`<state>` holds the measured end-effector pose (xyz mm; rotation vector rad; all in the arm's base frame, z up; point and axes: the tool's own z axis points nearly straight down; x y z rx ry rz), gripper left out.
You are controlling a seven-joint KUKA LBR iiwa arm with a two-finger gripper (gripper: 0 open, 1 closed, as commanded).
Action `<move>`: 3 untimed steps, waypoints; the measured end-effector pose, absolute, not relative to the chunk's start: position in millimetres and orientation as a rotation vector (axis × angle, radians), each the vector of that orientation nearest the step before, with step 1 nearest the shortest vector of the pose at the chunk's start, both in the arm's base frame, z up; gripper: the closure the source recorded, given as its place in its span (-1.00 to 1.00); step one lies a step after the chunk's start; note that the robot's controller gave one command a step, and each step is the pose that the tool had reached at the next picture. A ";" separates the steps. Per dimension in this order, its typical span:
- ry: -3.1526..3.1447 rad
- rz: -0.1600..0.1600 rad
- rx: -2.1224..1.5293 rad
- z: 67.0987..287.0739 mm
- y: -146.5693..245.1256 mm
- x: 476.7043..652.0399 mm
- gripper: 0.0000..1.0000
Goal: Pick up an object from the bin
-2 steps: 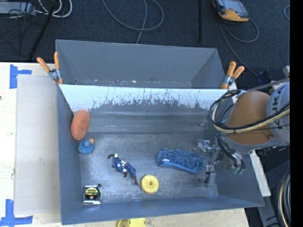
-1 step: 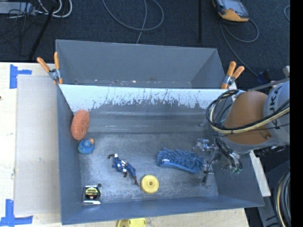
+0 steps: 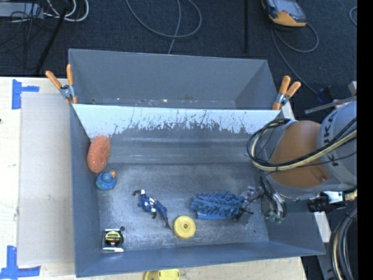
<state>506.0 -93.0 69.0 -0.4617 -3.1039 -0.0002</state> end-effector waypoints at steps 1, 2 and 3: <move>-3.104 0.000 -0.460 69.0 -92.8 506.1 1.00; -3.097 -0.001 -0.467 110.2 -91.2 507.8 1.00; -3.123 0.001 -0.452 128.5 -76.9 539.7 1.00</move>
Offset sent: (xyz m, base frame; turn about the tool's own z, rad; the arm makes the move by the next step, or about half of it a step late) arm 0.0133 0.0067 0.1458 0.0108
